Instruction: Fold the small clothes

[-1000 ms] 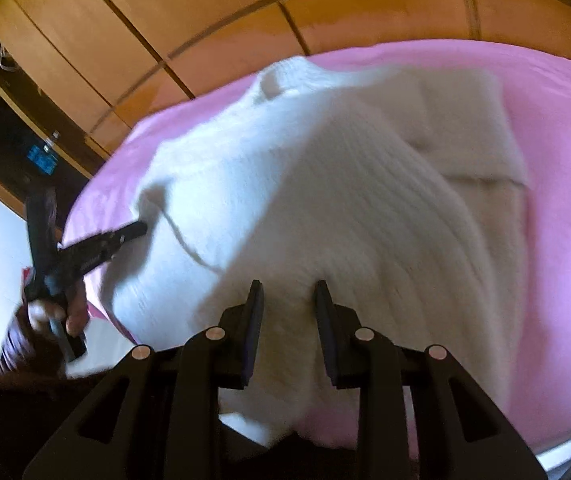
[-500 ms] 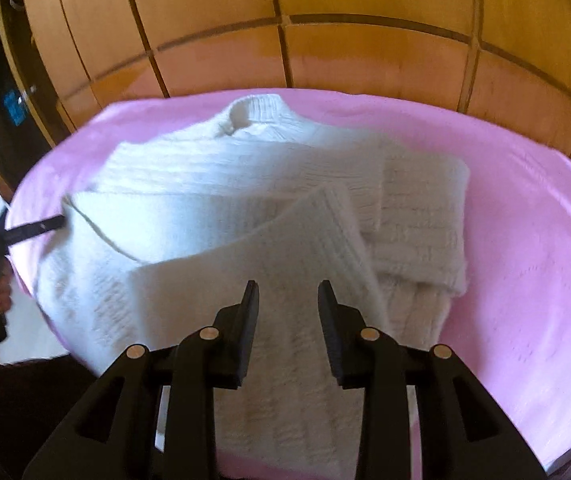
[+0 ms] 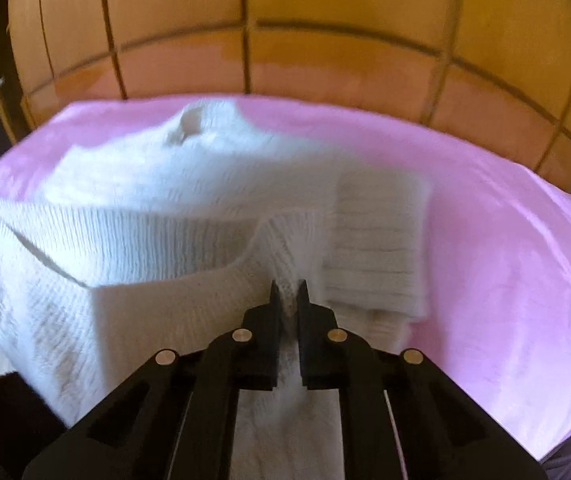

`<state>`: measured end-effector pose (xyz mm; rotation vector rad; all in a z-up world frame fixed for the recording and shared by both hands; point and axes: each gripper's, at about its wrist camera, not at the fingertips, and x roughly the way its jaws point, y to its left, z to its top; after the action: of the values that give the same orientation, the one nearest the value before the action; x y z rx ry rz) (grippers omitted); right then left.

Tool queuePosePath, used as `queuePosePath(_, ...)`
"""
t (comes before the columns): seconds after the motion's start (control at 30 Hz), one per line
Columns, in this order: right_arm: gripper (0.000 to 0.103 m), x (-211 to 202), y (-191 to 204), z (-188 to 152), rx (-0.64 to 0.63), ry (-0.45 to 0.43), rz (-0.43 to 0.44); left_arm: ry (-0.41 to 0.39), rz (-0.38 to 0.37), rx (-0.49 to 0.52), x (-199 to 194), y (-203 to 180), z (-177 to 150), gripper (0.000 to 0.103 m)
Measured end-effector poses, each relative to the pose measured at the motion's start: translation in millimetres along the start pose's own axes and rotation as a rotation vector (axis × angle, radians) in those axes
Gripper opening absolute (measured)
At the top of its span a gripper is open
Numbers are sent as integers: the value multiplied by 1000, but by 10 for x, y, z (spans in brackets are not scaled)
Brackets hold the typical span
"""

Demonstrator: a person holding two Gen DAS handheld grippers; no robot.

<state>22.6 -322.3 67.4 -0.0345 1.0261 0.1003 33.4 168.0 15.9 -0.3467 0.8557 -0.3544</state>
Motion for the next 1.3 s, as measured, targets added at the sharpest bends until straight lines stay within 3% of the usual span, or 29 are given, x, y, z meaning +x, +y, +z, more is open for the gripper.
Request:
queuePosePath(0.17, 6, -556, -312, 5, 116, -74, 14, -45, -35, 20, -308, -108, 68, 3)
queuePosePath(0.33, 6, -1082, -616, 139, 276, -217, 84, -119, -101, -64, -532, -26, 350, 3)
queuePosePath(0.5, 5, -1117, -561, 222, 267, -200, 111, -133, -87, -40, -521, -96, 634, 2)
queuePosePath(0.7, 5, -1226, -594, 365, 275, -270, 123, -164, -54, 7, -363, -157, 1026, 2)
queuePosePath(0.87, 5, -787, -756, 787, 299, -251, 89, -138, -24, 7, 139, -197, 1390, 2)
queuePosePath(1.07, 5, 118, -891, 1216, 316, -136, -2, -66, 67, 0, 839, -167, 1648, 2)
queuePosePath(1.2, 5, 727, -943, 1227, 348, -17, -23, 6, 161, -7, 1329, -43, 1694, 0)
queuePosePath(1.3, 9, 989, -971, 1148, 388, 45, 4, 67, 164, -49, 1491, 112, 1654, 0)
